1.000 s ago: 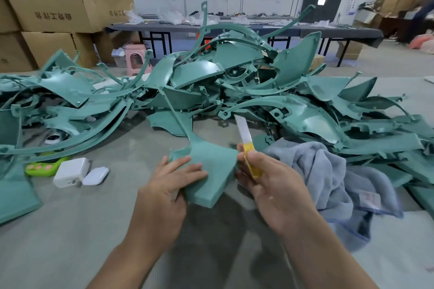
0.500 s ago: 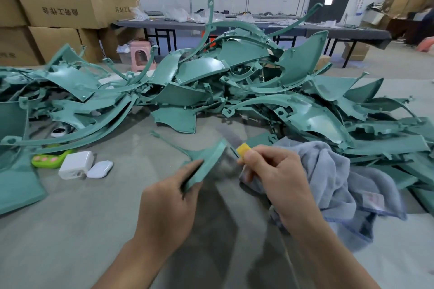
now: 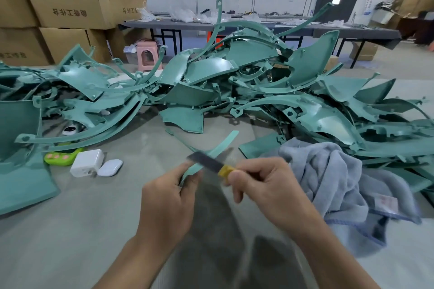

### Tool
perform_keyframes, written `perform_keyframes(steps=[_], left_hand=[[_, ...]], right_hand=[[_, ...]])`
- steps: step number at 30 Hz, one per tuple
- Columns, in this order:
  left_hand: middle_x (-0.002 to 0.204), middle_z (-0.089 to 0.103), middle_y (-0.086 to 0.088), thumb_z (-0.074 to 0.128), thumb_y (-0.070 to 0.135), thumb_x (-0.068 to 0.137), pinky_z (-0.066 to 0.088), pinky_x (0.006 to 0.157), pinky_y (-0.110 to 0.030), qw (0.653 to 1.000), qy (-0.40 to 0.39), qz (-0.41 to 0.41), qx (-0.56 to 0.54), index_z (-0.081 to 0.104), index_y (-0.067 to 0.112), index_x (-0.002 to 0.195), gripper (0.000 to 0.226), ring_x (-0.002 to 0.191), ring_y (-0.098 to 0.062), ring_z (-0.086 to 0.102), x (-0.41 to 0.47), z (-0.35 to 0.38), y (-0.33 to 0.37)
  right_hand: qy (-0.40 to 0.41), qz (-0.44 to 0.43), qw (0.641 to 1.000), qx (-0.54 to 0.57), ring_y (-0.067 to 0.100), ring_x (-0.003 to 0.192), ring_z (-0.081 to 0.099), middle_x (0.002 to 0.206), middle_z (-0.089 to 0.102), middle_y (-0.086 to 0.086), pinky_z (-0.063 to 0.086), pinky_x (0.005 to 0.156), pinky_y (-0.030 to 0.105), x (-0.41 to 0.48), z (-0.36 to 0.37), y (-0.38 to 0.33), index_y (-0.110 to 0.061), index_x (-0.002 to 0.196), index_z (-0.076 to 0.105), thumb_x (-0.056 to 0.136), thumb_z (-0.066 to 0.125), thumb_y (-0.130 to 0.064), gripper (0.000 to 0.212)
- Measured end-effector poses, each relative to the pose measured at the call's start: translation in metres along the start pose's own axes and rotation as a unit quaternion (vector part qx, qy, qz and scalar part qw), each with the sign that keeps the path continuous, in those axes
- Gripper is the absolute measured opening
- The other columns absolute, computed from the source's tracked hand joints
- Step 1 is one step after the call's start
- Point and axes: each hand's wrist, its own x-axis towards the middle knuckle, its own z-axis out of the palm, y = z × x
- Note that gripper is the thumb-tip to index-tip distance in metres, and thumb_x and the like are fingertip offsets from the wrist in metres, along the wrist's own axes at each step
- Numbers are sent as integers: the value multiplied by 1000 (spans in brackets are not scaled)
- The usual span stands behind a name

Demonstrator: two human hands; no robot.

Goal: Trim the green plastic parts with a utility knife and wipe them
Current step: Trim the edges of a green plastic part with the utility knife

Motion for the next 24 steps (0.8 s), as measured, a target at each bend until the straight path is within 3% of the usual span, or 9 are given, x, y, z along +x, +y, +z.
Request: perform_keyframes(steps=[2, 7, 10, 12, 16, 17, 19, 21, 24], left_hand=[[68, 61, 27, 62, 31, 93, 35, 56, -2, 1000, 4, -1, -7, 64, 41, 75, 20, 59, 7, 54, 1, -2, -1], [64, 58, 36, 62, 32, 96, 34, 53, 1, 1000, 6, 8, -14, 78, 26, 108, 21, 56, 14, 54, 3, -7, -5], [67, 60, 39, 60, 37, 95, 36, 55, 1, 1000, -6, 4, -28, 74, 33, 111, 21, 58, 13, 56, 3, -5, -1], [66, 61, 38, 61, 39, 94, 37, 55, 1, 999, -12, 1, -35, 73, 35, 108, 19, 59, 13, 58, 2, -5, 0], [67, 63, 19, 56, 52, 92, 36, 51, -3, 1000, 2, 9, -10, 71, 52, 109, 22, 59, -2, 58, -1, -12, 2], [72, 65, 17, 54, 53, 91, 37, 53, -2, 1000, 4, 15, -10, 64, 63, 112, 26, 62, -2, 59, -1, -14, 3], [85, 69, 27, 59, 42, 90, 40, 62, 1, 998, -18, 54, -11, 57, 71, 117, 39, 69, 5, 64, -4, -15, 7], [113, 69, 34, 69, 14, 85, 49, 90, -9, 988, -76, 130, -37, 66, 51, 126, 55, 97, 9, 68, -7, -11, 5], [133, 67, 13, 58, 9, 91, 44, 111, -34, 966, -117, 230, -15, 72, 28, 125, 41, 125, -7, 63, 0, -8, -2]], right_hand=[[4, 31, 999, -24, 8, 46, 36, 50, 52, 1, 30, 47, 26, 1, 6, 3, -21, 63, 70, 94, 66, -40, 37], [236, 97, 961, -110, 5, 41, 46, 46, 57, -8, 32, 43, 12, 5, -5, 15, -15, 61, 64, 96, 64, -23, 36], [97, 42, 993, 61, 7, 43, 38, 54, 61, 9, 30, 46, 18, 5, -2, 9, -14, 69, 71, 93, 66, -31, 30], [29, 42, 998, 27, 10, 48, 40, 59, 61, 13, 32, 49, 23, 5, 5, 8, -14, 70, 69, 93, 64, -41, 36], [201, 129, 962, -132, 9, 51, 53, 57, 63, -3, 42, 52, 27, 9, -6, 21, -17, 64, 62, 101, 57, -31, 40], [215, 157, 957, -113, 8, 50, 52, 54, 62, -5, 41, 51, 24, 7, -11, 21, -15, 64, 63, 101, 57, -26, 39], [211, 224, 944, 115, 10, 51, 53, 56, 64, 2, 43, 48, 25, 9, -15, 19, -12, 67, 67, 102, 56, -17, 37], [180, 291, 871, 352, 28, 68, 67, 80, 70, 17, 56, 52, 32, 13, -13, 13, -6, 84, 71, 102, 57, -18, 26], [144, 328, 820, 446, 36, 91, 74, 100, 72, 20, 62, 71, 43, 14, -17, 13, 1, 96, 70, 101, 57, -21, 26]])
